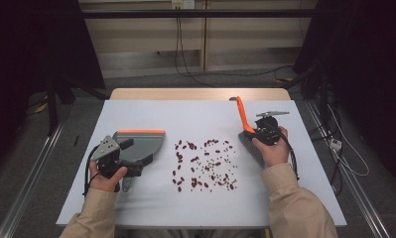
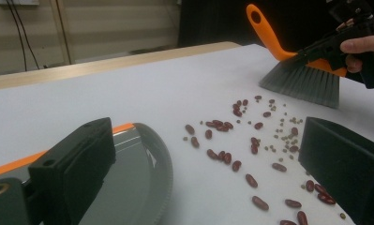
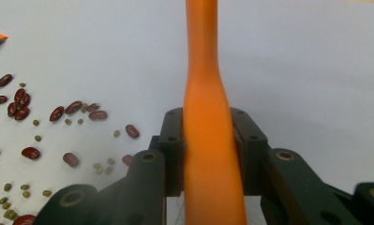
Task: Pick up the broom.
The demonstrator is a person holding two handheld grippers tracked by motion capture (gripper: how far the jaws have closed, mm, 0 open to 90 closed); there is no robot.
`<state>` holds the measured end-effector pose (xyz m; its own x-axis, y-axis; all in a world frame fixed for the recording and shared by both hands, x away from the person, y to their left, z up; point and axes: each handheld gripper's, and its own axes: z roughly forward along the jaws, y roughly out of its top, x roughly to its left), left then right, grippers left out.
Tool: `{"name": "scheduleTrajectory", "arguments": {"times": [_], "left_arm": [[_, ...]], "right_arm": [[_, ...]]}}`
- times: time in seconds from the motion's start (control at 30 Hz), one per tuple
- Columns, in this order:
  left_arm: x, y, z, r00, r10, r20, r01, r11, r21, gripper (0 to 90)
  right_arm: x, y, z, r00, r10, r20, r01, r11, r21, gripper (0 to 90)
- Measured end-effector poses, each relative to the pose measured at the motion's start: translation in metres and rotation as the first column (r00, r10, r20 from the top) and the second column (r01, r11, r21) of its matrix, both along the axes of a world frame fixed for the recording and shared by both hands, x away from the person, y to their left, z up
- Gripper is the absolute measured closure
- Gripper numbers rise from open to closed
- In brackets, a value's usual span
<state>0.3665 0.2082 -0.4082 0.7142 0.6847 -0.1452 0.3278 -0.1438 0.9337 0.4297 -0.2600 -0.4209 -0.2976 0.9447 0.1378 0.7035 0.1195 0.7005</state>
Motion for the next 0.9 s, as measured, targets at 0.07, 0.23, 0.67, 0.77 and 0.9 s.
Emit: {"name": "scheduleTrajectory", "arguments": {"times": [0.07,0.23,0.67,0.77,0.9], "left_arm": [[0.0,0.001,-0.001,1.0,0.002,-0.006,-0.002,1.0,0.001,4.0],[-0.001,0.003,-0.004,0.9999,0.007,-0.01,-0.007,1.0,-0.001,4.1],[-0.006,0.01,-0.009,0.9997,0.009,-0.022,-0.009,1.0,0.004,4.1],[-0.007,0.011,-0.01,0.9997,0.01,-0.024,-0.009,0.9999,0.005,4.1],[-0.007,0.012,-0.01,0.9997,0.012,-0.022,-0.011,0.9999,0.011,4.1]], "right_arm": [[0.0,0.0,0.0,1.0,-0.004,-0.002,0.004,1.0,0.0,69.3],[-0.002,0.001,0.0,1.0,0.0,0.006,0.0,1.0,-0.003,66.1],[-0.006,-0.005,-0.001,0.9996,-0.024,-0.019,0.024,0.999,0.029,26.7],[-0.007,-0.008,-0.002,0.9982,-0.04,-0.045,0.04,0.999,0.006,28.4],[-0.012,-0.015,0.0,0.999,-0.038,-0.023,0.039,0.998,0.051,54.2]]}}
